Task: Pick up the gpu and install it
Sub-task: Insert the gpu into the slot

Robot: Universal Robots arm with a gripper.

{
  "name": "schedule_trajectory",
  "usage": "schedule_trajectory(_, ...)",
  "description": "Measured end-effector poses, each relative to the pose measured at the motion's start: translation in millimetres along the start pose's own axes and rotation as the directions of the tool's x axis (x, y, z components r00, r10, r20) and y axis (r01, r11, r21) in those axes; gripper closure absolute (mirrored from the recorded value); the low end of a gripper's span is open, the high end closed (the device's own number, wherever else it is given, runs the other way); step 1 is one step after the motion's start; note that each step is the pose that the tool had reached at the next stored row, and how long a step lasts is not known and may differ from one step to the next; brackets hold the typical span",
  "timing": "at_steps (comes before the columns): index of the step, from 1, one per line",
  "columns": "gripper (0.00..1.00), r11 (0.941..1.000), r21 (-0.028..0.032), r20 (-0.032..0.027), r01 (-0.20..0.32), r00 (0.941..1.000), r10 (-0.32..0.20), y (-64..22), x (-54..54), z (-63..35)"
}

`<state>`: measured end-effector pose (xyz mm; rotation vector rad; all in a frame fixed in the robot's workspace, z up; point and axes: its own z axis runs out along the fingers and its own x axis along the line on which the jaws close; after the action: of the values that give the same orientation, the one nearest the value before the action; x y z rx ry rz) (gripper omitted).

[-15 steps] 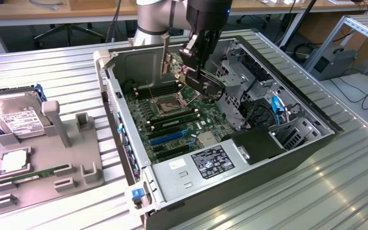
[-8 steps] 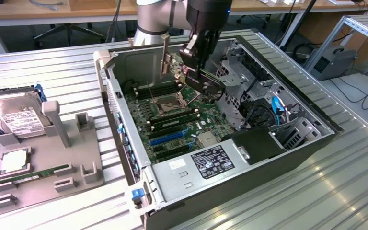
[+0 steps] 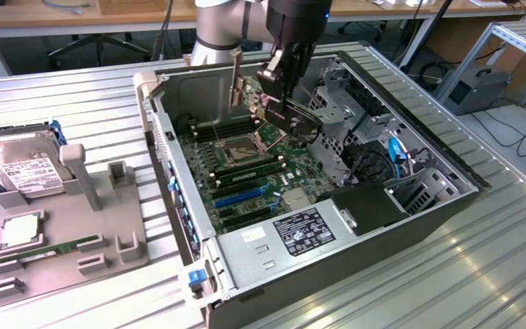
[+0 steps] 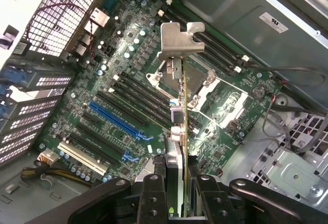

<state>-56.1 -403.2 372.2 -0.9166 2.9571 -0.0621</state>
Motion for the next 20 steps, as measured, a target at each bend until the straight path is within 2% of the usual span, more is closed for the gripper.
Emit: schedule_trajectory(20, 0.73, 0.9994, -0.0008, 0.0016, 0.034, 0.9994, -0.034, 0.0, 0.0, 0.0)
